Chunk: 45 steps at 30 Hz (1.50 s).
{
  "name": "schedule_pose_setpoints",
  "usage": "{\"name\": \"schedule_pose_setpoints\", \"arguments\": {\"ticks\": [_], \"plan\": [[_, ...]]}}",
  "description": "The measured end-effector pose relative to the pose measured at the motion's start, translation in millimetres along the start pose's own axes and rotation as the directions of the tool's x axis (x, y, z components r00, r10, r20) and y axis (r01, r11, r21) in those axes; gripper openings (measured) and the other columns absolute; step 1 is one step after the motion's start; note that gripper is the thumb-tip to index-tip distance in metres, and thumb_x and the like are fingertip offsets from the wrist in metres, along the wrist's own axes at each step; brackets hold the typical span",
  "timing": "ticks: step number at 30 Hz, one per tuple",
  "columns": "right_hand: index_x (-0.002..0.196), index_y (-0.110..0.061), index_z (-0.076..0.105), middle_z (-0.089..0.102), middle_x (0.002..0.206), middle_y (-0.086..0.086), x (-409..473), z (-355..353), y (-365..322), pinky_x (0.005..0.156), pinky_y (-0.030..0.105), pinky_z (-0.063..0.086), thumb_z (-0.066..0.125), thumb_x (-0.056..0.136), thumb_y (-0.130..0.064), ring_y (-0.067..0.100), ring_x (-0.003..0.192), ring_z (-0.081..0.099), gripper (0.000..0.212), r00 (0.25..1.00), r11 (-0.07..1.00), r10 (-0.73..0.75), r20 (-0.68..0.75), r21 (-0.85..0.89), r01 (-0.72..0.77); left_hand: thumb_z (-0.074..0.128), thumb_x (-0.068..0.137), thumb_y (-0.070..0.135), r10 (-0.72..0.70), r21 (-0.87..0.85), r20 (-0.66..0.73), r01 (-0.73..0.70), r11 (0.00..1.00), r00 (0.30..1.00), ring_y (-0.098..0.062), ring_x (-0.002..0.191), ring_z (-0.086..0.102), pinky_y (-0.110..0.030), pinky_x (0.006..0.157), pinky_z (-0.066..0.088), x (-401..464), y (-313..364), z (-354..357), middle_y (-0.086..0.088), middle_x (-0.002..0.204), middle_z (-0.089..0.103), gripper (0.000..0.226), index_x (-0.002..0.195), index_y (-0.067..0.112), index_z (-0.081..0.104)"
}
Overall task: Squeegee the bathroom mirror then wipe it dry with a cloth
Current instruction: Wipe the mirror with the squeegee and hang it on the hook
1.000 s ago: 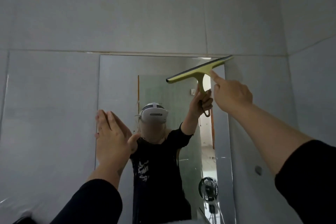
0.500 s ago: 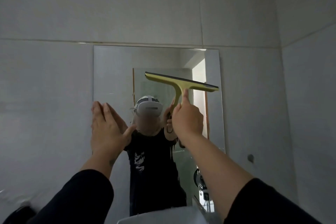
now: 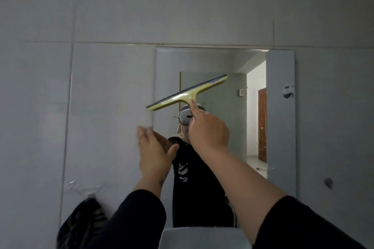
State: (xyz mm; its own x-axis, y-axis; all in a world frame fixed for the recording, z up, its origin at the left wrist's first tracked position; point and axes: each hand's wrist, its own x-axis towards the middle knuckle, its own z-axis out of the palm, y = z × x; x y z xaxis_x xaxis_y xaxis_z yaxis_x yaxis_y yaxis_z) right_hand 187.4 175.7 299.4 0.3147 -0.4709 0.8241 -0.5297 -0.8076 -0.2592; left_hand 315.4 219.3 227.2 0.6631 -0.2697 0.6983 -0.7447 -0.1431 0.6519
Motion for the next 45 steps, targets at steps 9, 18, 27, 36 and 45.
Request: {"name": "schedule_pose_setpoints", "arguments": {"ticks": [9, 18, 27, 36, 45], "plan": [[0.143, -0.054, 0.021, 0.054, 0.112, 0.01, -1, -37, 38, 0.066, 0.034, 0.04, 0.033, 0.097, -0.015, 0.029, 0.089, 0.057, 0.061, 0.994, 0.955, -0.102, 0.042, -0.275, 0.11, 0.067, 0.083, 0.041, -0.005, -0.015, -0.002, 0.005, 1.0, 1.0, -0.018, 0.147, -0.008, -0.038, 0.116, 0.015, 1, 0, -1, -0.001, 0.158, -0.019, 0.103, 0.15, 0.01, -0.004], [0.141, -0.059, 0.017, 0.049, 0.117, 0.01, -13, -62, 89, 0.067, 0.037, 0.044, 0.036, 0.094, -0.011, 0.029, 0.09, 0.056, 0.07, 0.996, 0.941, 0.053, 0.069, -0.337, -0.027, 0.068, 0.083, 0.041, -0.016, -0.013, 0.02, 0.016, 1.0, 1.0, -0.017, 0.146, -0.01, -0.036, 0.117, 0.013, -1, 3, -4, -0.004, 0.158, -0.02, 0.103, 0.15, 0.009, -0.004], [0.142, -0.057, 0.017, 0.057, 0.115, 0.01, -25, -82, 147, 0.069, 0.033, 0.036, 0.03, 0.098, -0.022, 0.033, 0.099, 0.057, 0.058, 0.962, 0.925, 0.269, 0.053, -0.291, -0.243, 0.068, 0.082, 0.043, -0.024, -0.028, 0.055, 0.025, 0.999, 0.998, -0.017, 0.147, -0.008, -0.039, 0.116, 0.014, 1, -2, -2, -0.001, 0.157, -0.023, 0.105, 0.15, 0.01, -0.006], [0.147, -0.048, 0.009, 0.06, 0.085, 0.007, -58, -52, 136, 0.07, 0.041, 0.056, 0.031, 0.097, -0.02, 0.027, 0.071, 0.06, 0.061, 0.892, 0.887, 0.422, 0.16, 0.13, -0.443, 0.069, 0.08, 0.044, -0.01, -0.012, 0.046, 0.01, 1.0, 0.999, -0.018, 0.147, -0.006, -0.041, 0.117, 0.015, 4, -6, 3, 0.0, 0.158, -0.02, 0.106, 0.15, 0.01, -0.003], [0.15, -0.038, 0.007, 0.045, 0.063, -0.005, -76, -6, 80, 0.05, 0.028, 0.039, 0.031, 0.1, -0.021, 0.018, 0.062, 0.052, 0.058, 0.887, 0.816, 0.427, 0.177, 0.348, -0.462, 0.054, 0.088, 0.052, 0.0, -0.088, 0.027, 0.002, 0.996, 1.0, -0.017, 0.147, -0.001, -0.035, 0.116, 0.013, 4, -8, 1, 0.0, 0.16, -0.014, 0.09, 0.151, 0.01, 0.004]]}}
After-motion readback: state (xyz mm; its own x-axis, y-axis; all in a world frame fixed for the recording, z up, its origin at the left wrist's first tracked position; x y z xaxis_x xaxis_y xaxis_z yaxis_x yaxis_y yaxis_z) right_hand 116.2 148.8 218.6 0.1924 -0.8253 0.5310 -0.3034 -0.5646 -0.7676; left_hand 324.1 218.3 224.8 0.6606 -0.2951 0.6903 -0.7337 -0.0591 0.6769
